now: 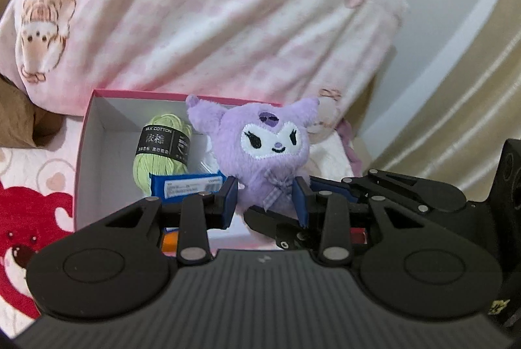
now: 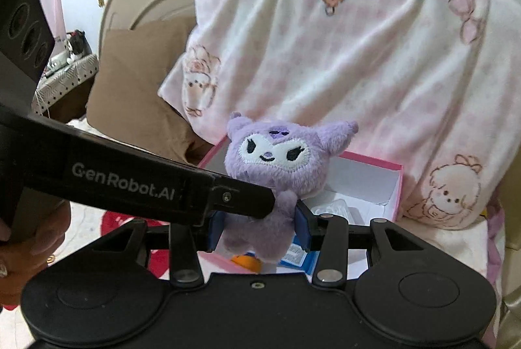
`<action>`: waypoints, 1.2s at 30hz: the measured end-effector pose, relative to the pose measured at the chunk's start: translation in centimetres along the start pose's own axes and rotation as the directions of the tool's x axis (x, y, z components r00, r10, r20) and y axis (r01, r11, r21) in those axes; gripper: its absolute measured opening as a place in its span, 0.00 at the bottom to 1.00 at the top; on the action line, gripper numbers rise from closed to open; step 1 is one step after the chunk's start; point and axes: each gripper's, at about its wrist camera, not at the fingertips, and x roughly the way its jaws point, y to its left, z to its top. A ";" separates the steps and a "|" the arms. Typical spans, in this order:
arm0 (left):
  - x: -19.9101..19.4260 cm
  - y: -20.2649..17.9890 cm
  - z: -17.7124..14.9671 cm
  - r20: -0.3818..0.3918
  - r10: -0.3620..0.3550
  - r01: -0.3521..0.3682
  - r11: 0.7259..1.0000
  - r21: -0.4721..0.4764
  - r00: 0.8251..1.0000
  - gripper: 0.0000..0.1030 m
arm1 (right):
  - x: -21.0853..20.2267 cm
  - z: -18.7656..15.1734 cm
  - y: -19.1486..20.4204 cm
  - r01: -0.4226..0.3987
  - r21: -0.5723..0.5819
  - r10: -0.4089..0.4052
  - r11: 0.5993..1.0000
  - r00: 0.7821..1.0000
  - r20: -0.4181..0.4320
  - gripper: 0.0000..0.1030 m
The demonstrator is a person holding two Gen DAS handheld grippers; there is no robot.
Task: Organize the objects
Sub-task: 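Carry the purple plush doll with the left gripper into the pink box, then open the left gripper to drop the doll and withdraw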
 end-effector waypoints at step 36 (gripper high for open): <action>14.7 5.9 -0.2 -0.039 0.007 -0.019 0.956 -0.291 0.999 0.45 | 13.9 -0.1 -5.9 0.065 -0.247 -0.121 0.967 0.968 -0.218 0.59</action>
